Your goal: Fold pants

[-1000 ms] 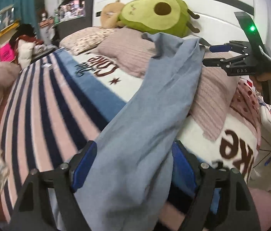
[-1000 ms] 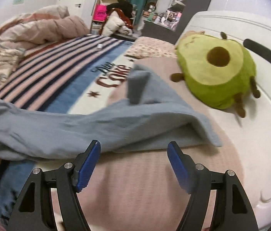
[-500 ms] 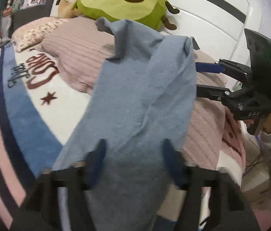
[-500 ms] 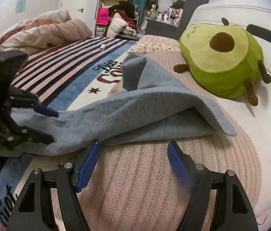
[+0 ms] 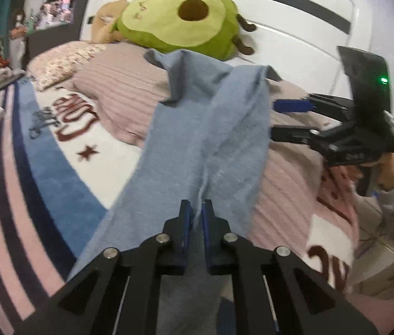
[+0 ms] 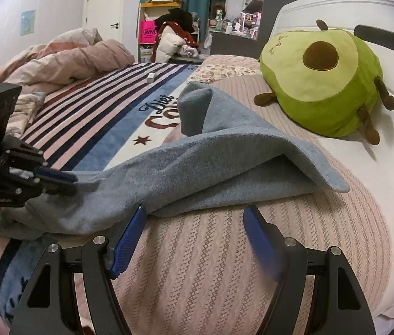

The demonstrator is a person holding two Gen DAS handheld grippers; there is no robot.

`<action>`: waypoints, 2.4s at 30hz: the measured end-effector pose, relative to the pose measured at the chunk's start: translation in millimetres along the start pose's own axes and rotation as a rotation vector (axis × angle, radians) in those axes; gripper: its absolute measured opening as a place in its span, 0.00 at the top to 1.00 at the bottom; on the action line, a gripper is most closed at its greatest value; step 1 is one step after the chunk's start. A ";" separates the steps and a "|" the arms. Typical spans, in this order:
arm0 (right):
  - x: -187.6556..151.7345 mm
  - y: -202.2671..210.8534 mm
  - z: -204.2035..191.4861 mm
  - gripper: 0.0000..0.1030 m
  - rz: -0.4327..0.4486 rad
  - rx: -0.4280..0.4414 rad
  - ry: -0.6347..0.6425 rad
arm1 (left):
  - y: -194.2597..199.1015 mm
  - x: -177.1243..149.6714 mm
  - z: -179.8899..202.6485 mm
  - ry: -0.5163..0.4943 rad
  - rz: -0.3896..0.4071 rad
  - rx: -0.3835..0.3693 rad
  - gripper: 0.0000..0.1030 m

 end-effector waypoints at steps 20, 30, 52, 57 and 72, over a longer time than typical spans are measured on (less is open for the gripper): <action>-0.6 -1.1 -1.7 0.33 -0.004 0.026 -0.015 | -22.7 2.8 29.6 -0.094 -0.055 -0.051 0.95; 4.8 3.6 -2.7 0.34 -0.001 0.072 -0.057 | 24.7 30.8 -5.8 -0.017 0.122 0.176 1.00; 24.1 -15.9 39.2 0.27 0.028 -0.027 -0.221 | 50.0 2.8 -64.2 0.159 0.082 0.427 0.50; 19.3 0.7 8.5 0.27 0.040 0.113 -0.206 | 57.1 -25.2 -25.6 0.151 0.051 0.287 0.49; 28.6 -36.3 -10.4 0.28 -0.025 0.056 -0.258 | 42.0 -72.7 -11.4 0.151 -0.034 0.263 0.40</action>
Point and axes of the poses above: each gripper's, at about its wrist camera, not at the fingertips, and y roughly against the way its jaws point, z to its right, x to its top, the point moved 4 cm from there along -y, roughly the way its jaws point, and after that the axes turned 10 degrees about -x, right-handed, at the moved point
